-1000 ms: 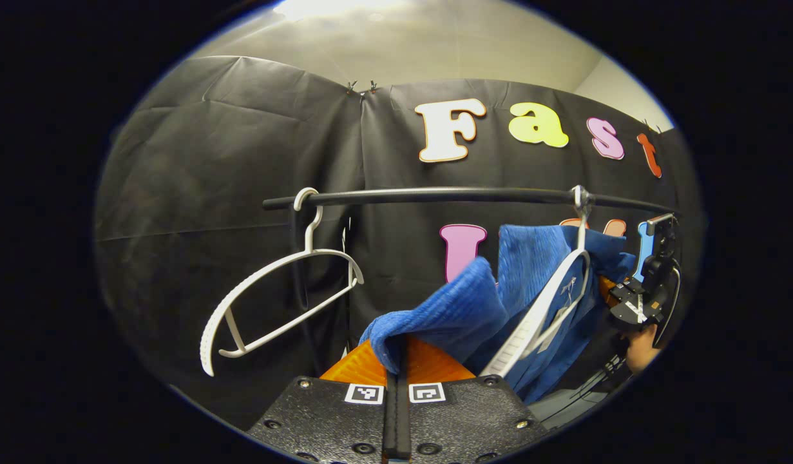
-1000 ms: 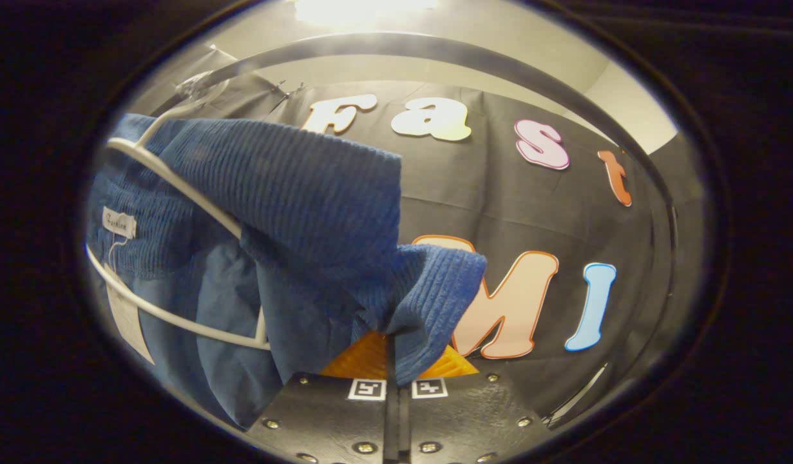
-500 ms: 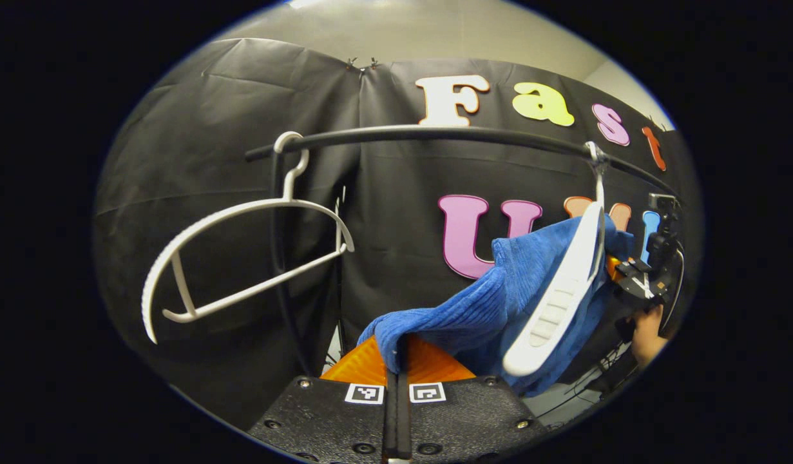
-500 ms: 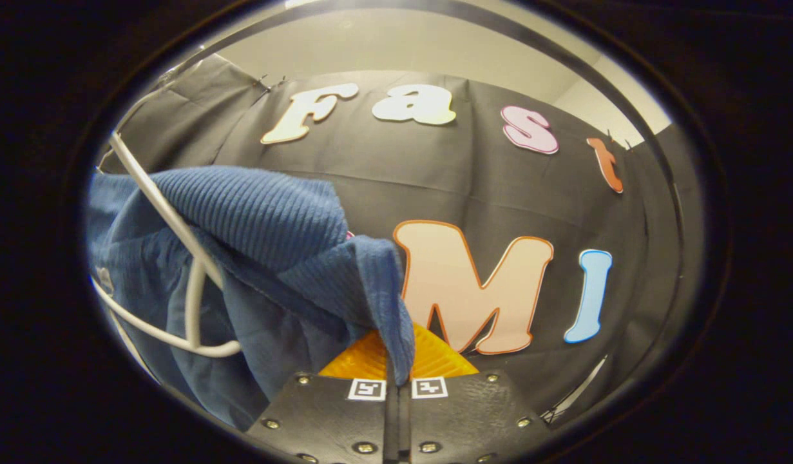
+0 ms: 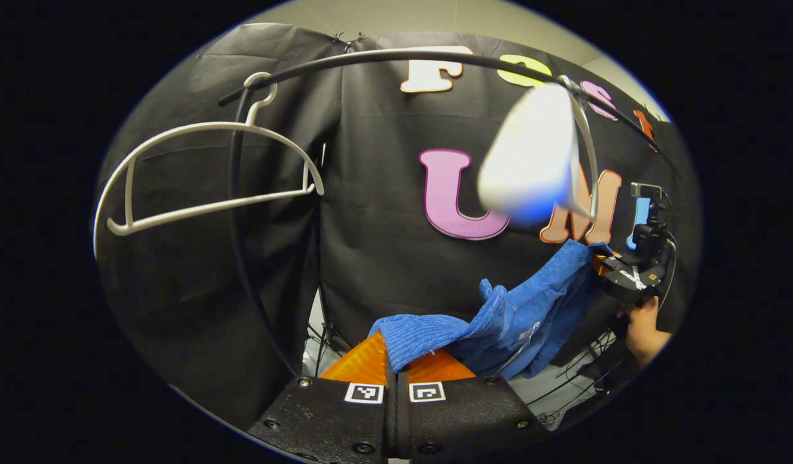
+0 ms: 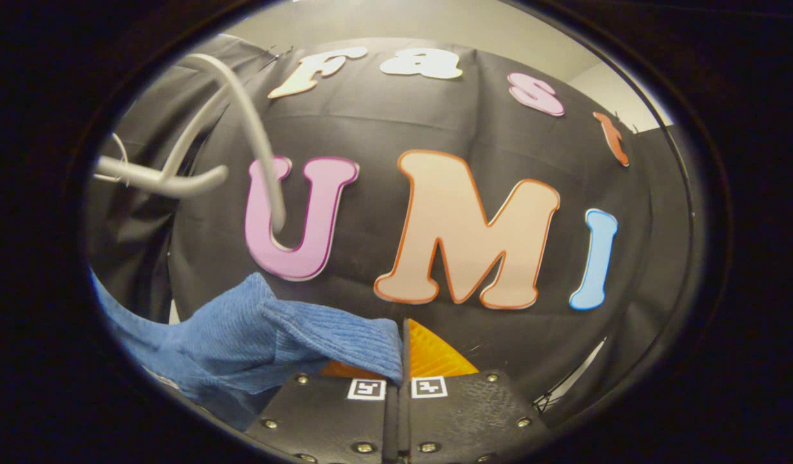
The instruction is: Grasp the clothes on the hanger with both hands and then place them into the laundry hamper below.
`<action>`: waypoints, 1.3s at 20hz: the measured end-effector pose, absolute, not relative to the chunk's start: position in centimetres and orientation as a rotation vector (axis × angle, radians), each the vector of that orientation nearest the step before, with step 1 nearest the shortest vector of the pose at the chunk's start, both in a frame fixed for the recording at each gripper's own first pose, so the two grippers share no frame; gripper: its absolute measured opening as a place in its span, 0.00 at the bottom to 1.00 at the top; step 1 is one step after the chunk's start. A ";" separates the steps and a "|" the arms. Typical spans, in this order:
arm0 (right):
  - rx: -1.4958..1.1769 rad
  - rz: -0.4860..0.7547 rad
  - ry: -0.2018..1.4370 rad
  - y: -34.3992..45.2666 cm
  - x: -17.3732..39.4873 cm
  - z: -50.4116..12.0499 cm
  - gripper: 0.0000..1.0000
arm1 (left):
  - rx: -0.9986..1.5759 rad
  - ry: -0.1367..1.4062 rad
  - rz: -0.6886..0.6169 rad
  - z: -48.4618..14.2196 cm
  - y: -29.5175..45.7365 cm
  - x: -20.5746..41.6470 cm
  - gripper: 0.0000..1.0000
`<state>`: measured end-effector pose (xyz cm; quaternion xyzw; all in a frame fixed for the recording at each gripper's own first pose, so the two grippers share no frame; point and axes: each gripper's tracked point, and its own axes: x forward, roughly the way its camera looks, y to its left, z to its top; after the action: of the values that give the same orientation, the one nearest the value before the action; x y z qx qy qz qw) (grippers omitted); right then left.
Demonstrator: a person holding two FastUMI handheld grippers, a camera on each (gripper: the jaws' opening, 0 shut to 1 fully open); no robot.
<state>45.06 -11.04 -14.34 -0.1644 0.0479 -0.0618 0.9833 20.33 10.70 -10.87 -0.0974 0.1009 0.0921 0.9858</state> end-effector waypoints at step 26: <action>-0.135 -0.019 0.328 -4.0 28.6 -15.3 0.03 | -0.163 0.221 -0.038 -12.2 5.1 18.9 0.00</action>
<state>28.55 -3.96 -15.25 -0.0669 0.1633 -0.0097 0.9843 18.86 5.10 -12.24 -0.0811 0.1101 -0.0190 0.9904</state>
